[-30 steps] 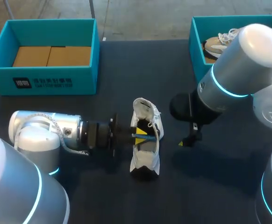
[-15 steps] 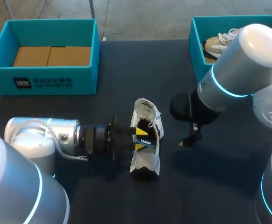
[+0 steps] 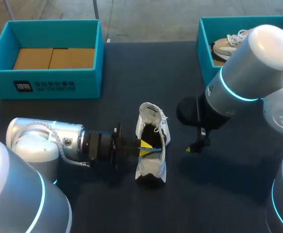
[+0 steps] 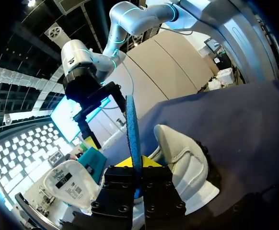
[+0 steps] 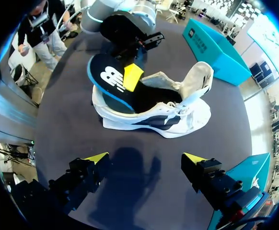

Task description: Take the shoe out of the shoebox, open the shoe tongue, remove and reinsert the insole, then place the shoe into the shoebox

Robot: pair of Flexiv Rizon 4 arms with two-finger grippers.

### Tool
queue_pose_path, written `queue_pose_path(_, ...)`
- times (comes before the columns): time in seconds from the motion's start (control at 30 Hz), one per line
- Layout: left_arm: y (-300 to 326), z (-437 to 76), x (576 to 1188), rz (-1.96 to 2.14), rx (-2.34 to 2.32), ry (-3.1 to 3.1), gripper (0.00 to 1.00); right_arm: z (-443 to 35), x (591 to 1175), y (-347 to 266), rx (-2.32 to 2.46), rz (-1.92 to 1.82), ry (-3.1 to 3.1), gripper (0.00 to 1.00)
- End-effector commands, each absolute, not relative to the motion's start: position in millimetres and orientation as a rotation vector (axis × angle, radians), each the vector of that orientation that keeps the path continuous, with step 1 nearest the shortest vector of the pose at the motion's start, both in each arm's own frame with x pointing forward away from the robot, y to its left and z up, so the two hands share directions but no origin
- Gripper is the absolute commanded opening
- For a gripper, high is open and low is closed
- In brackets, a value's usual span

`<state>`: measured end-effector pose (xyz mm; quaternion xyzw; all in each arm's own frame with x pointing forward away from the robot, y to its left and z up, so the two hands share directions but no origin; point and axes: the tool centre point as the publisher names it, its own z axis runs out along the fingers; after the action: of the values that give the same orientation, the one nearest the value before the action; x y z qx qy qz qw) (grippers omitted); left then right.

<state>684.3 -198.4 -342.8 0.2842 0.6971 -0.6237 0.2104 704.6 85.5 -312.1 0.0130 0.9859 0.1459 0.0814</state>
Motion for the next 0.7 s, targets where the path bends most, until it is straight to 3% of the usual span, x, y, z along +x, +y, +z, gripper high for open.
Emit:
queue_pose_path(0.03, -206.0, -349.2, 697.9, -1.732, 0.790, 1.937, 0.00, -313.5, 704.5, 85.8, 0.038, 0.438, 2.945, 1.00)
queue_pose_path(0.17, -206.7, -348.7, 701.5, -1.718, 0.786, 1.947, 0.00, -313.5, 704.5, 85.8, 0.038, 0.438, 2.945, 1.00)
queue_pose_path(0.23, -206.9, -343.5, 698.9, -1.719, 0.779, 1.937, 0.38, -313.5, 704.5, 85.8, 0.038, 0.438, 2.945, 1.00)
queue_pose_path(0.27, -206.4, -340.8, 696.9, -1.725, 0.773, 1.929, 0.73, -313.5, 704.5, 85.8, 0.038, 0.438, 2.945, 1.00)
queue_pose_path(0.33, -205.2, -335.4, 691.9, -1.730, 0.772, 1.916, 0.87, -313.5, 704.5, 85.8, 0.038, 0.438, 2.945, 1.00)
queue_pose_path(0.37, -204.5, -332.9, 689.0, -1.733, 0.773, 1.910, 0.88, -313.5, 704.5, 85.8, 0.038, 0.438, 2.945, 1.00)
queue_pose_path(0.47, -203.1, -326.9, 680.2, -1.748, 0.781, 1.895, 0.78, -313.5, 704.5, 85.8, 0.038, 0.438, 2.945, 1.00)
queue_pose_path(0.5, -203.1, -325.6, 677.3, -1.751, 0.787, 1.892, 0.61, -313.5, 704.5, 85.8, 0.038, 0.438, 2.945, 1.00)
queue_pose_path(0.6, -203.3, -323.2, 671.6, -1.760, 0.792, 1.886, 0.39, -313.5, 704.5, 85.8, 0.038, 0.438, 2.945, 1.00)
queue_pose_path(0.63, -203.5, -323.2, 670.5, -1.762, 0.794, 1.885, 0.26, -313.5, 704.5, 85.8, 0.038, 0.438, 2.945, 1.00)
queue_pose_path(0.67, -203.8, -323.6, 669.8, -1.765, 0.798, 1.886, 0.02, -313.5, 704.5, 85.8, 0.038, 0.438, 2.945, 1.00)
queue_pose_path(0.7, -204.0, -324.8, 669.2, -1.766, 0.802, 1.889, 0.00, -313.5, 704.5, 85.8, 0.038, 0.438, 2.945, 1.00)
